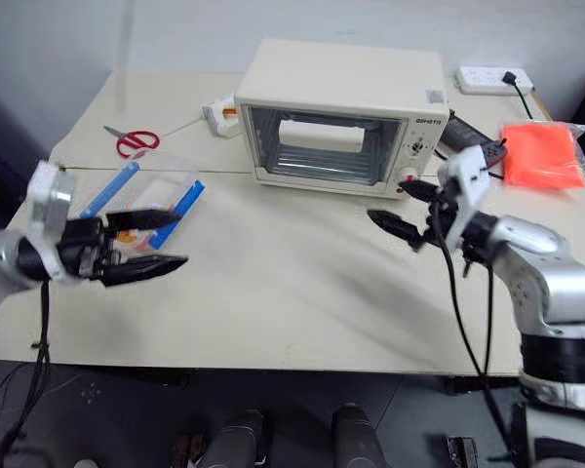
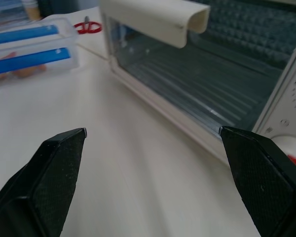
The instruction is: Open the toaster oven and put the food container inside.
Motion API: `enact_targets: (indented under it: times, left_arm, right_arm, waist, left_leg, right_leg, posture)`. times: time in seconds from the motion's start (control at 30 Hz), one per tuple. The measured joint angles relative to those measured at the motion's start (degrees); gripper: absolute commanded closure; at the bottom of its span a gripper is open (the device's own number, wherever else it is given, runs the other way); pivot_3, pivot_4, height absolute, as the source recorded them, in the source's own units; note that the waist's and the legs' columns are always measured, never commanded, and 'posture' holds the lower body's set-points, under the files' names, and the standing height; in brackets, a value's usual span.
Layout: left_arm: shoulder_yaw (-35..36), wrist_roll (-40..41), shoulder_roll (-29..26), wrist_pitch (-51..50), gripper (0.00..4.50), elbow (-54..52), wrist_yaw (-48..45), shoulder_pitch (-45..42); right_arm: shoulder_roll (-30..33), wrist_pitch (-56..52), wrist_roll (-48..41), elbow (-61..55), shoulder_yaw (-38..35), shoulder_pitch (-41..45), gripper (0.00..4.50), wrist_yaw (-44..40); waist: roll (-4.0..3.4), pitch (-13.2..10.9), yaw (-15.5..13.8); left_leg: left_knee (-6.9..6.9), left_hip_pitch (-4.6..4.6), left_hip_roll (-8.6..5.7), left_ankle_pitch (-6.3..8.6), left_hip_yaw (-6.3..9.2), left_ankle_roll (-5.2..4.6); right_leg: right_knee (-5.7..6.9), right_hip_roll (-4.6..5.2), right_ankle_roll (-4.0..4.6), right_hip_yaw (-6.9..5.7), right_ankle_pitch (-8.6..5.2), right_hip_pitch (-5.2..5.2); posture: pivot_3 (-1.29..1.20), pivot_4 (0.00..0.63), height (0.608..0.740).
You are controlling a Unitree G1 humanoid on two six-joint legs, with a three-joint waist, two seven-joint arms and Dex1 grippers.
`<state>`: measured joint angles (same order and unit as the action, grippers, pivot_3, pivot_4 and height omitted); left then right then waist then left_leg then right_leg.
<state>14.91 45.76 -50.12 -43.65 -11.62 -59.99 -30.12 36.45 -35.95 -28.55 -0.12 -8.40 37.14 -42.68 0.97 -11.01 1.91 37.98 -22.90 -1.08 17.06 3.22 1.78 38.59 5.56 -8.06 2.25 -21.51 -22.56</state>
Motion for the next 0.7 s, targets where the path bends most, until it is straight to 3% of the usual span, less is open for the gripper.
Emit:
enact_targets:
  times: [0.23,0.7]
  left_arm:
    - [-4.9,-3.1,2.7,2.1,0.08,8.7,0.1,-13.2]
    - [-7.0,-8.0,3.9,6.6,0.08,12.8,-2.4,-14.2]
  right_arm:
    - [-6.0,5.5,5.2,10.7,5.1,8.8,0.0,0.6]
    - [-9.8,10.6,7.4,16.2,6.2,13.4,0.0,-3.9]
  waist:
    - [0.0,0.0,0.8]
    - [0.0,0.0,1.6]
  left_leg:
    - [0.07,-0.21,-0.02,-0.01,0.05,0.01]
    - [0.11,-0.21,-0.01,-0.04,0.14,0.06]
  right_leg:
    - [0.16,-0.01,-0.01,-0.08,0.01,-0.12]
    - [0.25,0.0,-0.01,-0.13,0.01,-0.11]
  posture:
    - [0.0,0.15,0.74]
    - [0.0,0.15,0.74]
